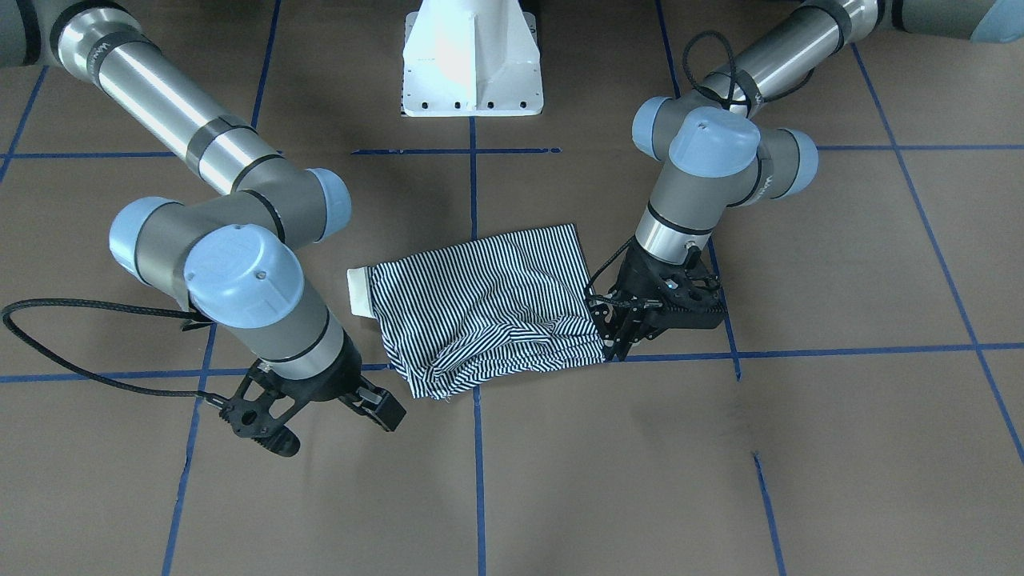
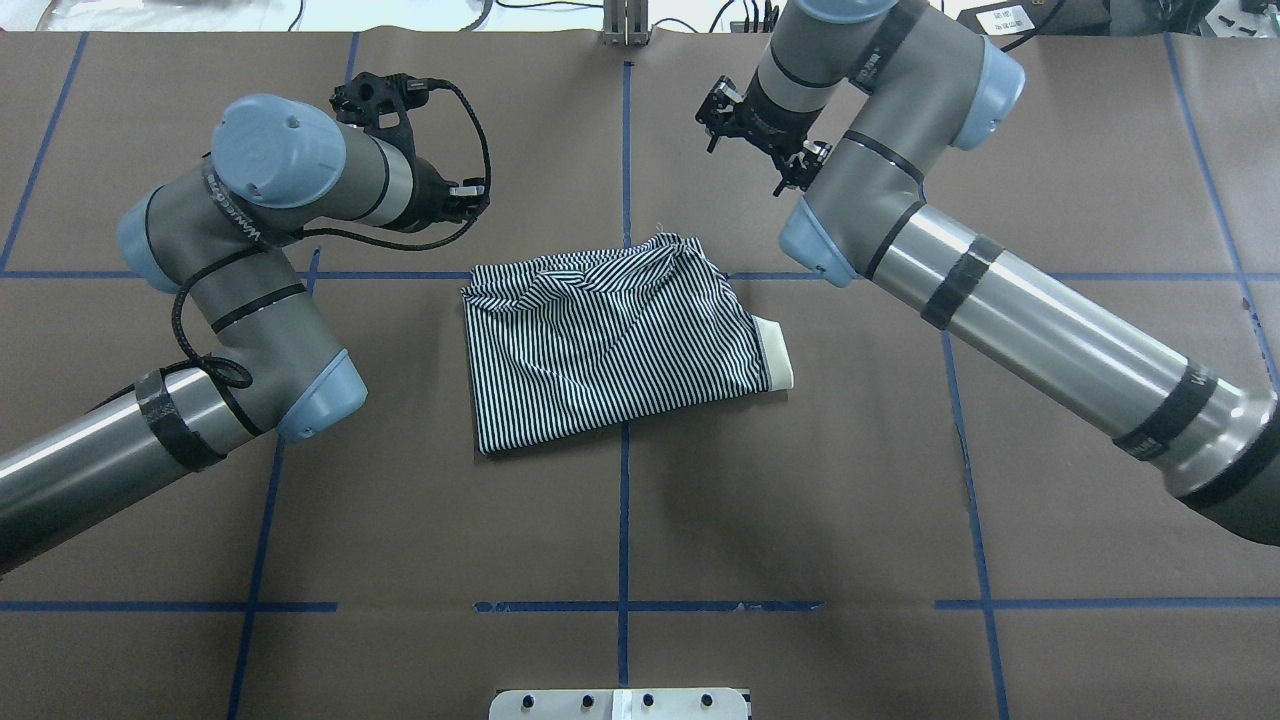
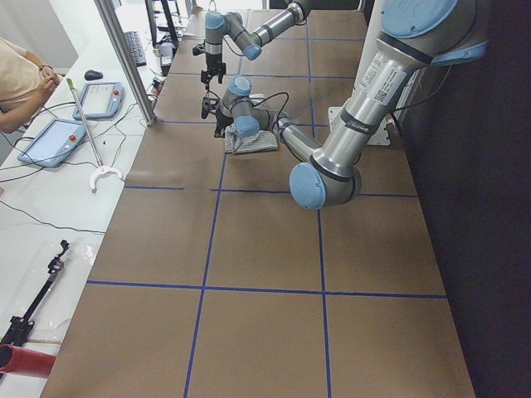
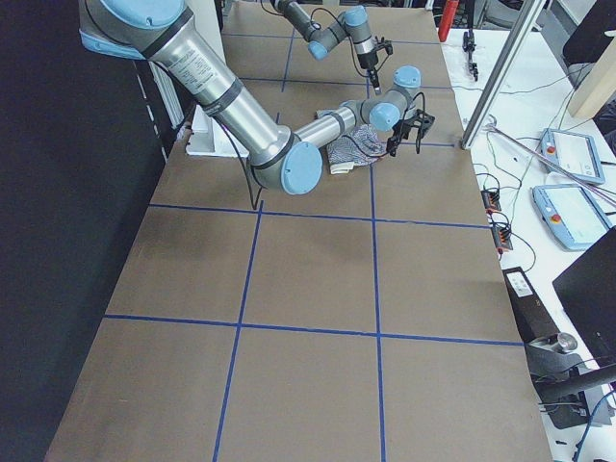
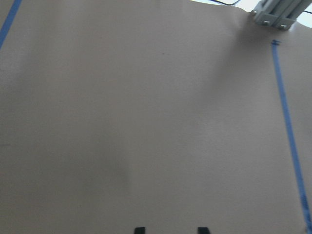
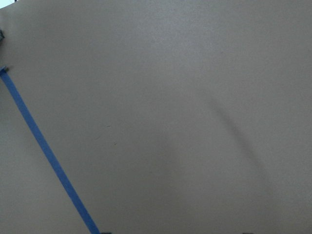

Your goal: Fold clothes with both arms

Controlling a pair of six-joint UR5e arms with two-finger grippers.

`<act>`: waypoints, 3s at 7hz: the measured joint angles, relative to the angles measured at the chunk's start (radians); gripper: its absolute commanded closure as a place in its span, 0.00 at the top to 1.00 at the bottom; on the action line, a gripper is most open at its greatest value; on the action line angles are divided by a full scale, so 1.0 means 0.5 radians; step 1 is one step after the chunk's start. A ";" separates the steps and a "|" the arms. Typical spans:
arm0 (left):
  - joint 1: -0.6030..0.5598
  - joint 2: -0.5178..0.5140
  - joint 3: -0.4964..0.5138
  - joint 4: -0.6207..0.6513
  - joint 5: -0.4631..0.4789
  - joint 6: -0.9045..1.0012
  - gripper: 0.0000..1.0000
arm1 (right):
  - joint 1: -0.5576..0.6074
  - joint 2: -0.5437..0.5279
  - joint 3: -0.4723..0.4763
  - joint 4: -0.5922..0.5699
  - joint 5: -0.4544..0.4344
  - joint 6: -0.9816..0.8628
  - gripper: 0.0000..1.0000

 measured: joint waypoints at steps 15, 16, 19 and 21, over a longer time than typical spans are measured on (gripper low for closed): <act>-0.215 -0.499 0.813 -0.226 -0.381 0.421 0.00 | 0.155 -0.524 0.576 -0.016 0.115 -0.193 1.00; -0.307 -0.305 0.613 -0.223 -0.486 0.508 0.00 | 0.210 -0.601 0.616 -0.021 0.135 -0.284 1.00; -0.717 0.211 0.214 -0.220 -0.807 1.038 0.00 | 0.558 -0.933 0.670 -0.026 0.325 -1.004 1.00; -1.069 0.403 0.164 -0.142 -1.002 1.552 0.00 | 0.917 -1.123 0.642 -0.105 0.484 -1.664 1.00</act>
